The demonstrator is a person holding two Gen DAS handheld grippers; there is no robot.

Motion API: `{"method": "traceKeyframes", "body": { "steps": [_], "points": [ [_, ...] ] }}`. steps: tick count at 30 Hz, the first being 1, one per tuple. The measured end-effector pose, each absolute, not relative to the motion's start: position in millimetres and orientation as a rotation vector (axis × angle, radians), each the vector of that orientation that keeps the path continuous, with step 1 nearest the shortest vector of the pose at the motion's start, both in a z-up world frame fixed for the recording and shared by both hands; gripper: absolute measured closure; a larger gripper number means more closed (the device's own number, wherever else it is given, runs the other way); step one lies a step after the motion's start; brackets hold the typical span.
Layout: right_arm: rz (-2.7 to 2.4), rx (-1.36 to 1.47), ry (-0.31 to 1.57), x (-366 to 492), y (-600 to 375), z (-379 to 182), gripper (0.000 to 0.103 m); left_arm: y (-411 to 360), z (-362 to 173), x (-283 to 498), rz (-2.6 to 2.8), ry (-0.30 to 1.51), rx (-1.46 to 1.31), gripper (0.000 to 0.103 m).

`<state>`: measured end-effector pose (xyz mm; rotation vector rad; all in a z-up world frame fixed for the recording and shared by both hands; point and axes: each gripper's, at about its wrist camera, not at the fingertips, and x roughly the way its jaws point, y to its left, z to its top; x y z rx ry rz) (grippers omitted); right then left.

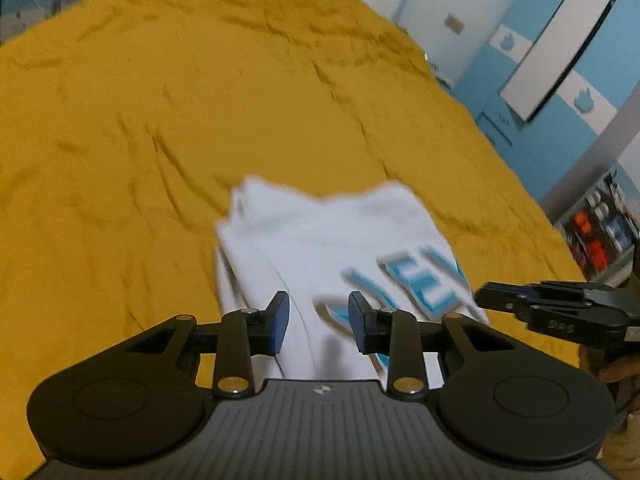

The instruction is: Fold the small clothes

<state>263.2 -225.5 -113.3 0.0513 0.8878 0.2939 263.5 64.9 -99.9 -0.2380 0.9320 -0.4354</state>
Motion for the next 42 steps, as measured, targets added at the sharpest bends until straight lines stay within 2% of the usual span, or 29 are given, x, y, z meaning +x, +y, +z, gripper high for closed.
{"method": "traceKeyframes", "body": {
  "steps": [3,7,18,24,30,42],
  "points": [
    [0.265,0.012,0.910,249,-219,-141,0.091,50,-125,261,-0.380,0.993,-0.128,0.075],
    [0.247,0.040,0.926,243,-222,-160,0.091,48,-134,257,-0.353,0.993,-0.110,0.075],
    [0.271,-0.011,0.867,181,-216,-109,0.088,53,-77,201,-0.406,0.891,-0.090,0.075],
    [0.285,-0.031,0.844,135,-207,-101,0.077,48,-69,162,-0.405,0.863,-0.031,0.075],
    [0.270,-0.040,0.840,111,-201,-112,0.076,52,-91,142,-0.365,0.884,-0.028,0.075],
    [0.241,-0.076,0.896,101,-199,-169,0.076,47,-145,142,-0.311,0.944,0.061,0.078]
  ]
}}
